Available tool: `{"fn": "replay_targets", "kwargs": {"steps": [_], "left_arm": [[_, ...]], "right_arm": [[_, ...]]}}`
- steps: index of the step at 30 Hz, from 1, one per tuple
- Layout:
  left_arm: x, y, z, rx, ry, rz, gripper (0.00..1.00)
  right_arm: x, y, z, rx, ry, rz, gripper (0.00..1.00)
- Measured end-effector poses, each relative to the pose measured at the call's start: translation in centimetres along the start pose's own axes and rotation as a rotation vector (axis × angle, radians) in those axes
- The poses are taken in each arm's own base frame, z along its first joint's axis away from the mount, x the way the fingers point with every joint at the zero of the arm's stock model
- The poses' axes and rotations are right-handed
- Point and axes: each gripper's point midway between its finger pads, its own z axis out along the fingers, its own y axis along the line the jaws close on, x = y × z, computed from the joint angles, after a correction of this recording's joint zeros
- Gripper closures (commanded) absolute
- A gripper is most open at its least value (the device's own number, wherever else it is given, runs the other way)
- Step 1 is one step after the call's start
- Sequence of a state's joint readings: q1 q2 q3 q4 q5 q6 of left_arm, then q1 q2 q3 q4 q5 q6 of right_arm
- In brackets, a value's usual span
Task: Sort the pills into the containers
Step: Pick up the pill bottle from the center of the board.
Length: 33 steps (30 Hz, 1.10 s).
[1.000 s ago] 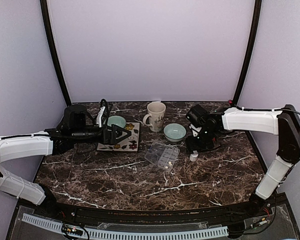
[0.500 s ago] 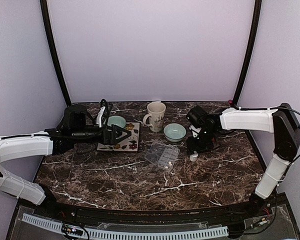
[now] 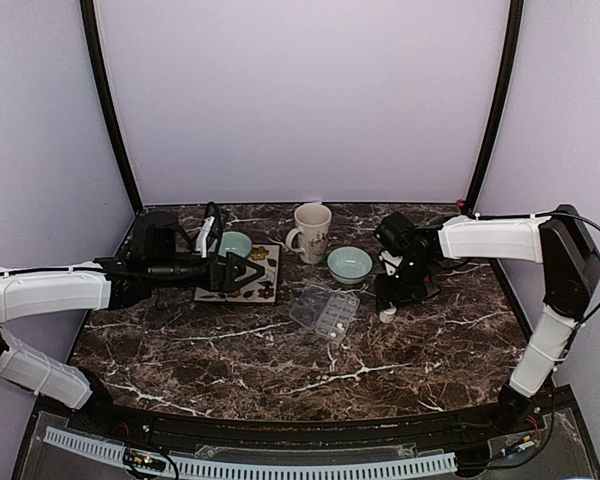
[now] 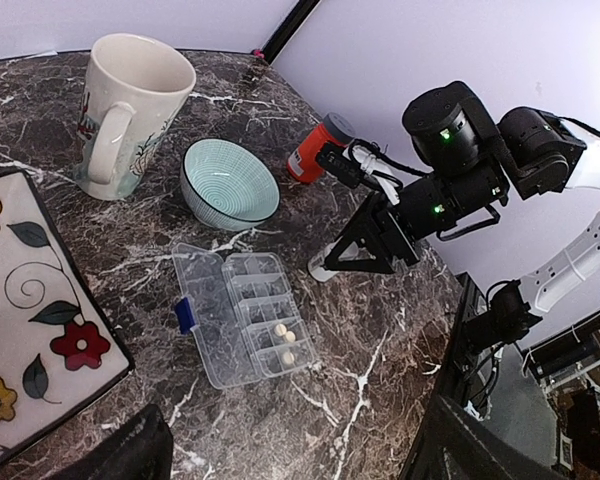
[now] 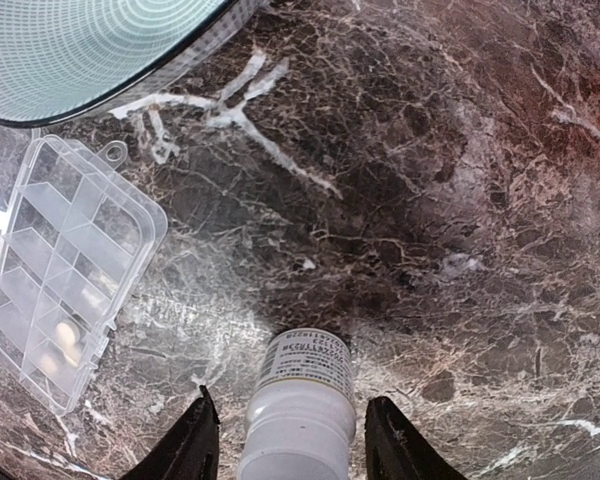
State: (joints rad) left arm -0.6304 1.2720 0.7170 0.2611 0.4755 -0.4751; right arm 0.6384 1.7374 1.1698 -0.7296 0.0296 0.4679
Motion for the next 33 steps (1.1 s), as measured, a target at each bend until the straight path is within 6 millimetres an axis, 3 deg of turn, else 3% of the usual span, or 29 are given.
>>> {"fn": "replay_targets", "kwargs": {"steps": [12,24,33], "left_arm": [[0.4,0.3,0.4,-0.001,0.016,-0.004,0.11],[0.7,0.5,0.6,0.001,0.029,-0.003,0.11],[-0.3,0.0,0.7,0.01,0.014,0.016,0.11]], "right_arm": [[1.6,-0.7,1.3,0.01,0.049,-0.005,0.56],[1.4,-0.5,1.3,-0.008,0.049,-0.01,0.48],[0.1,0.1,0.5,-0.024,0.016,-0.013,0.51]]}}
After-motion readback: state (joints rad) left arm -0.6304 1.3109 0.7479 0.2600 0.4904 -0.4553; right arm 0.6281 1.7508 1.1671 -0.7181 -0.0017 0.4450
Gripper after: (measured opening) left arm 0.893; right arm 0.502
